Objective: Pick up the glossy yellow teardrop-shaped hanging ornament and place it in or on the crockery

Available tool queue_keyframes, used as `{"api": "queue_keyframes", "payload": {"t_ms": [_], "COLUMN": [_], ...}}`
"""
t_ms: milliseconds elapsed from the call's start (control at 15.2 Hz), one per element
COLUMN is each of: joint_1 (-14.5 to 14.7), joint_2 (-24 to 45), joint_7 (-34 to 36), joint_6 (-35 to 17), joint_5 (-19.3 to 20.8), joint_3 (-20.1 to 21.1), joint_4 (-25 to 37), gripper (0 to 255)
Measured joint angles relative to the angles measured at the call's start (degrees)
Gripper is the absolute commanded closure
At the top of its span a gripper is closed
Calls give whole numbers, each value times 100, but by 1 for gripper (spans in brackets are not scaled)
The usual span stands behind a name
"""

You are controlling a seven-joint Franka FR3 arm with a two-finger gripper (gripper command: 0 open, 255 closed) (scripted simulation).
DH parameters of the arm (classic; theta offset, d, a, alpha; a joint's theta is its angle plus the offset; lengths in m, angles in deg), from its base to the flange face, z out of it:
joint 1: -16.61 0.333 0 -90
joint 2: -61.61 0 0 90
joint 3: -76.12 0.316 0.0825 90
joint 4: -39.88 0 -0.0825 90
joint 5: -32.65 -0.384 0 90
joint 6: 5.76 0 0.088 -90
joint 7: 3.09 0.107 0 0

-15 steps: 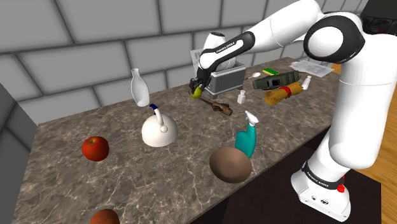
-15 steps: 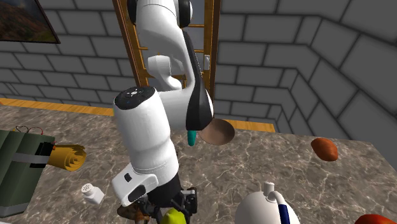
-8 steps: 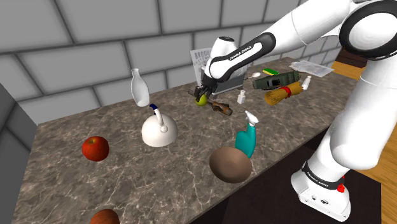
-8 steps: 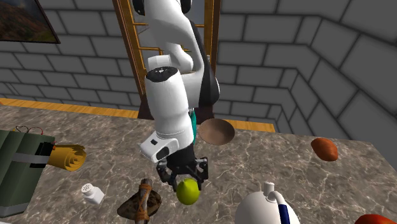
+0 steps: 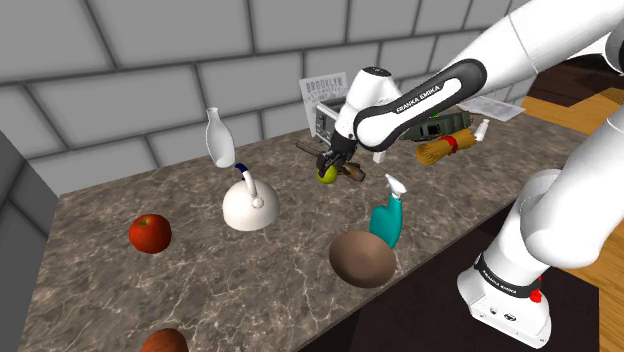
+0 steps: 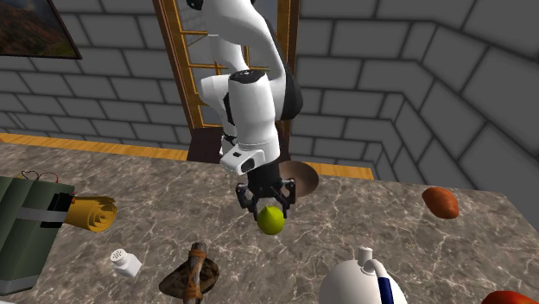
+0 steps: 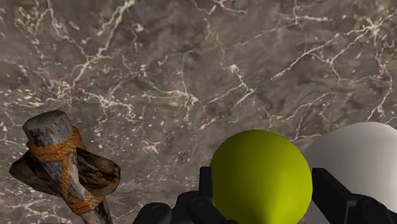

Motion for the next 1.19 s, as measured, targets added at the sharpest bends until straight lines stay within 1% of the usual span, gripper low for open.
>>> {"api": "queue_keyframes", "payload": {"t_ms": [198, 330, 462, 660, 858, 1056, 1188], "joint_1": [114, 186, 284, 461, 681, 969, 1219], "joint_2": [-548, -926, -1219, -1795, -2296, -2794, -3171], "joint_7": [391, 618, 881, 1224, 1554, 1991, 2306], "joint_6": [-84, -27, -95, -8, 65, 319, 501], "joint_5": [69, 77, 57, -33, -168, -332, -477], "joint_3": [226, 371, 564, 819, 1077, 1407, 1642], "joint_4": [-608, -921, -1268, -1745, -2164, -2398, -2594], "gripper": [255, 255, 255, 255, 255, 255, 255]}}
